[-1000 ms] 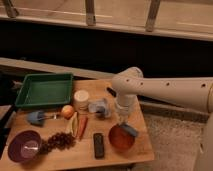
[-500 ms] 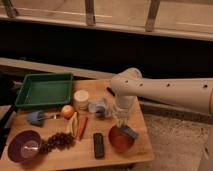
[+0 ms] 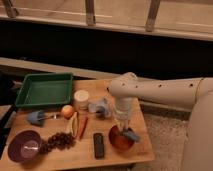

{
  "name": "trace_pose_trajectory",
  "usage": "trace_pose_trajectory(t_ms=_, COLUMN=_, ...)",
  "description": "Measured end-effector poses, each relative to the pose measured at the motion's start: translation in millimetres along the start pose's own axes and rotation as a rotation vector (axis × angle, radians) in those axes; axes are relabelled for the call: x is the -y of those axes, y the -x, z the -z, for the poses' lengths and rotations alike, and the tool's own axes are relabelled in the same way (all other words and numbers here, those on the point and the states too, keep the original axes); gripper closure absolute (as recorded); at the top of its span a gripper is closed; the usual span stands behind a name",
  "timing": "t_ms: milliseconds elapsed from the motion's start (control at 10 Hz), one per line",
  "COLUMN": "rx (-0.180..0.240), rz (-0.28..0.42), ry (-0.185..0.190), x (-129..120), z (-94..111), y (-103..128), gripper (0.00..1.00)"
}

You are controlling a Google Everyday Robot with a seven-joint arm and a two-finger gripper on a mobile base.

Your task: Wipe red bowl with sponge

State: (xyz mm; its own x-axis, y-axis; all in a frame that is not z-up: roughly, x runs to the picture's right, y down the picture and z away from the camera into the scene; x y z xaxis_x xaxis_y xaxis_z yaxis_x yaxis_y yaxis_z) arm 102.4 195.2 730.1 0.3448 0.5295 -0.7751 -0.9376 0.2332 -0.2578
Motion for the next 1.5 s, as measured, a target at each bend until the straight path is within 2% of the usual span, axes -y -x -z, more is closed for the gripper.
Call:
trace_pose_trajectory(t_ms=200, rx=0.006, rz=-0.014, ry=-0.010, x=8, z=2, y=6, gripper=1.00)
trace_pose_trajectory(t_ms=300, rx=0.023, rz=-0.015, ry=-0.008, x=7, z=6, y=13, gripper=1.00)
trace_pose_trajectory(t_ms=600, rx=0.046, rz=0.031, ry=0.018, x=-15, z=12, y=23, gripper=1.00)
trace_pose_trajectory(t_ms=1000, rx=0.010, rz=0.076, ry=0.069, x=-29, z=2, y=3, gripper=1.00)
trace_pose_trajectory(t_ms=1300, rx=-0.036, rz=0.103, ry=0.063, x=-24, z=-2, y=-15, gripper=1.00)
trace_pose_trajectory(t_ms=1500, rx=-0.051, rz=0.089, ry=0.050, x=-12, z=-4, y=-18, gripper=1.00)
